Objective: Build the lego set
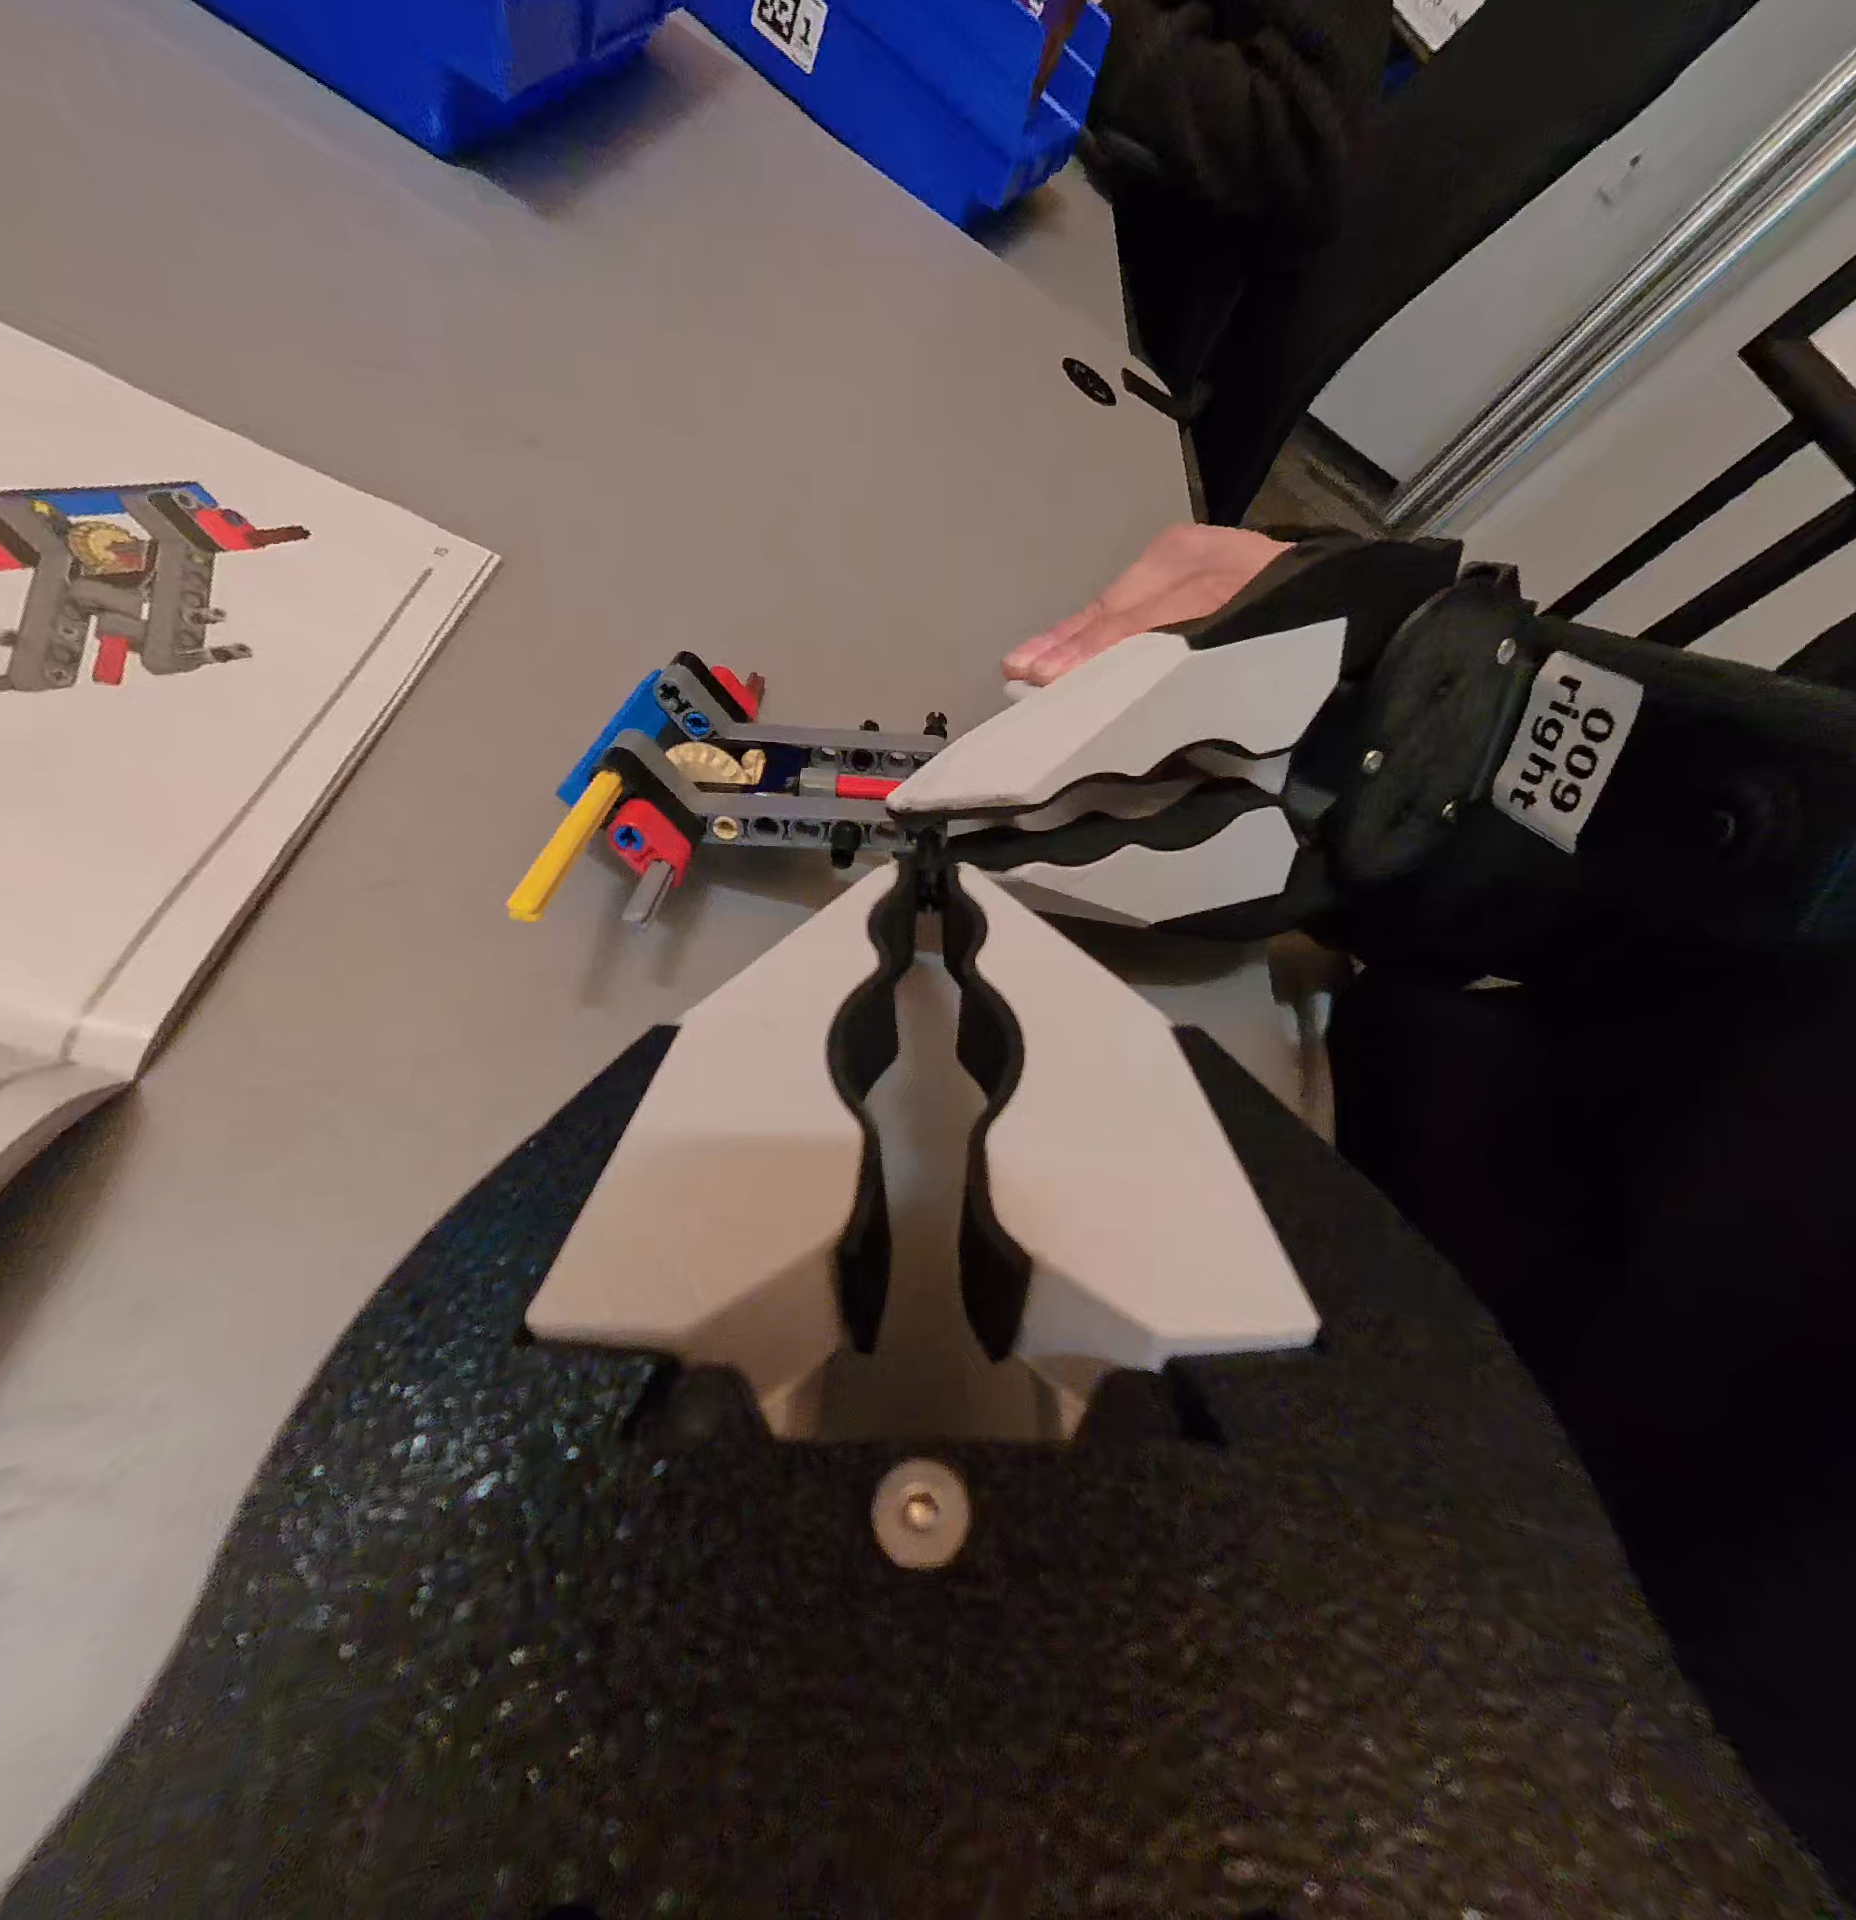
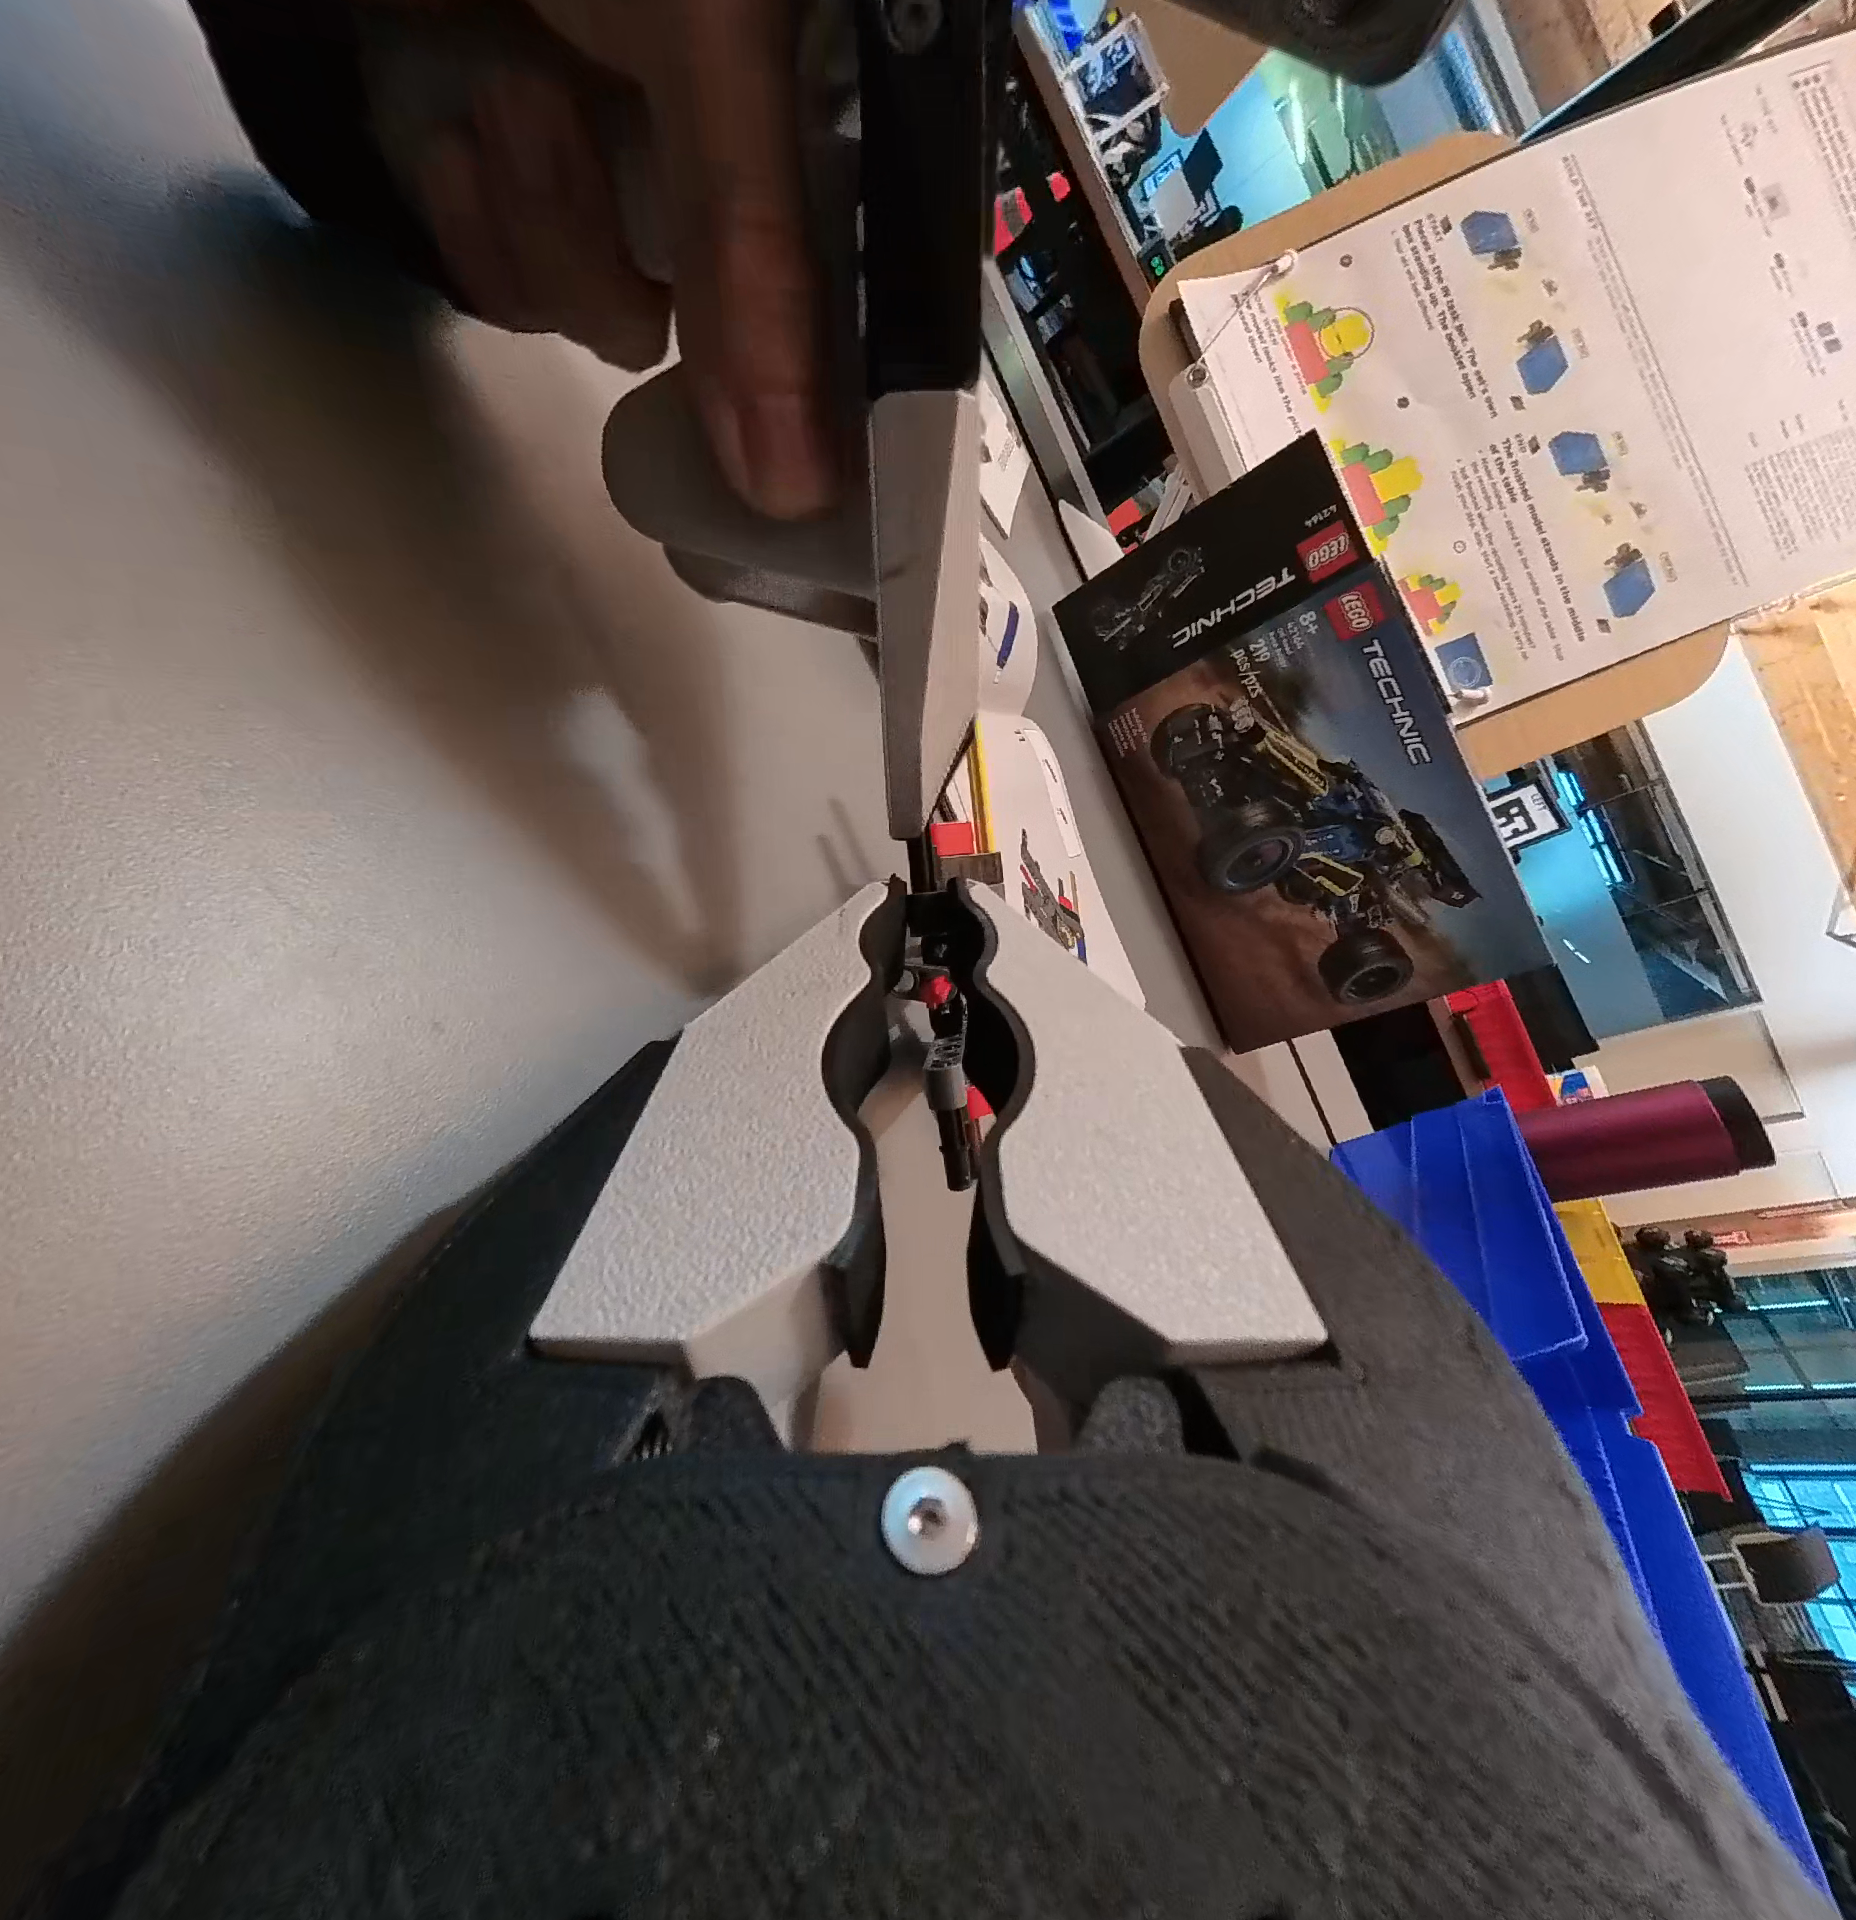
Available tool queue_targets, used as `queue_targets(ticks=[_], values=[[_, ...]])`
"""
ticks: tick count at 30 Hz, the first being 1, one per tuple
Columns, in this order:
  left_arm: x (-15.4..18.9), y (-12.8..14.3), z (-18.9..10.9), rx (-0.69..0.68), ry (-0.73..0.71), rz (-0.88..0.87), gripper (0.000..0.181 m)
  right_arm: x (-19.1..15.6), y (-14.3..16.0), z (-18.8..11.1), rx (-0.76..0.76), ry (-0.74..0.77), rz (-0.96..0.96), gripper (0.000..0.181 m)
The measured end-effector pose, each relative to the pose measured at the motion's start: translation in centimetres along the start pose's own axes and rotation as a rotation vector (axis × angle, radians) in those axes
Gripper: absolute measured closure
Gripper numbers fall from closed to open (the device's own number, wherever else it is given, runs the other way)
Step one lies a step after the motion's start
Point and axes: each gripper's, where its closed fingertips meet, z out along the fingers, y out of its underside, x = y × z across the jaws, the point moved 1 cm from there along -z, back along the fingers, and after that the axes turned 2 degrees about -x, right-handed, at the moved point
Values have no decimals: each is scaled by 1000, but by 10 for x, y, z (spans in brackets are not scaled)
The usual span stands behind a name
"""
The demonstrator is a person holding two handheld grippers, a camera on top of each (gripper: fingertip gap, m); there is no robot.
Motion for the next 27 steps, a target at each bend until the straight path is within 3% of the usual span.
queue_targets(ticks=[2, 7, 12, 18, 23, 27], values=[[0, -1, 0, 2, -10, 24, 179, 0, -1, 0, 0, 3, -3, 175], [-3, 3, 1, -78, -169, 294, 179, -5, 2, 3, -37, 1, -75, 175], [-2, 2, 0, -11, -26, 30, 179, -5, 0, 3, -27, -2, -72, 175], [-3, 1, 4, -28, -143, 181, 179, -4, 3, 3, -41, -13, -41, 175], [-5, 1, 2, 15, -60, 7, 179, -3, 3, 5, -37, 0, -54, 175], [-5, 0, 2, 26, -65, 17, 178, -3, 1, 5, -2, -1, -36, 173]])
